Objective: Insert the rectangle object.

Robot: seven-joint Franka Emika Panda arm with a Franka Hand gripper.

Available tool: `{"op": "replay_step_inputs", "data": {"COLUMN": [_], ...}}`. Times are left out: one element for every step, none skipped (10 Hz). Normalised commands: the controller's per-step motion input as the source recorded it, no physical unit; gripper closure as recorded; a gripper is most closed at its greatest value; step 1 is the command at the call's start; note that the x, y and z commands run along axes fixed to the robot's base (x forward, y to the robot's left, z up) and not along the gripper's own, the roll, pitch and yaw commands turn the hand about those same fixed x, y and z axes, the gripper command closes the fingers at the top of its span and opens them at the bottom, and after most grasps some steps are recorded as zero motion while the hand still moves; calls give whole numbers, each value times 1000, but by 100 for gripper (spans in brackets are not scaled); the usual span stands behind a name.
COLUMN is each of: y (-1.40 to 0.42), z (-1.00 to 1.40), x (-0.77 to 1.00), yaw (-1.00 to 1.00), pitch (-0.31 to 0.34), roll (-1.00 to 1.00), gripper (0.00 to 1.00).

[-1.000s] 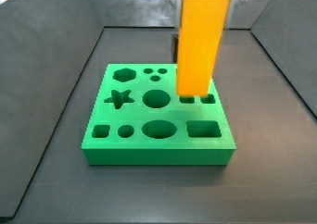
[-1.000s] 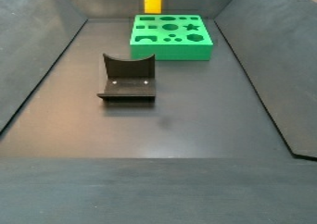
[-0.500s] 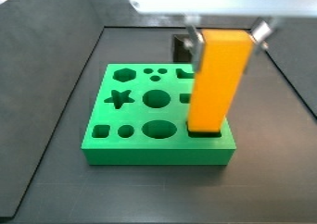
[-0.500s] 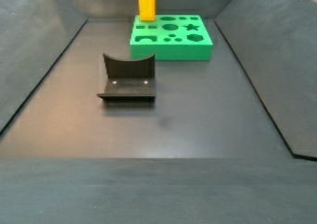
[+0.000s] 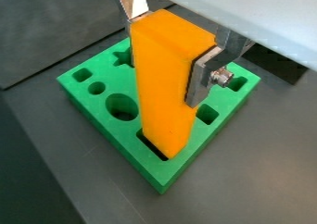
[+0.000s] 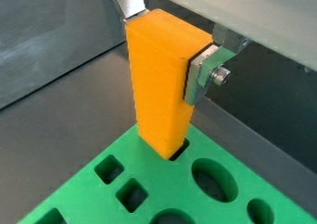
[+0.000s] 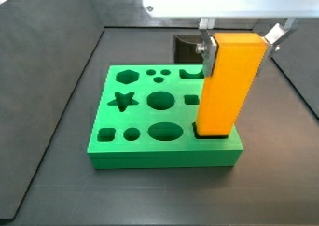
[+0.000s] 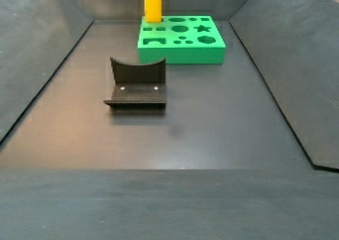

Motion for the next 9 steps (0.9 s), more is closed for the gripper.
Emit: {"op": "replay_step_inputs", "data": {"y": [-149, -149, -34, 0, 0, 0, 0, -17, 0], "z": [-189, -209, -291, -291, -286, -351, -397, -426, -300], "x": [-74, -9, 0, 74, 69, 60, 0, 0, 0], "yaw": [440, 317, 0, -289, -426, -343, -194, -151, 0], "pitch": [0, 0, 0, 0, 9, 0, 0, -14, -114], "roll": [0, 0, -9, 0, 0, -13, -14, -17, -209], "gripper": [100, 100, 100, 100, 100, 100, 100, 100, 100]}}
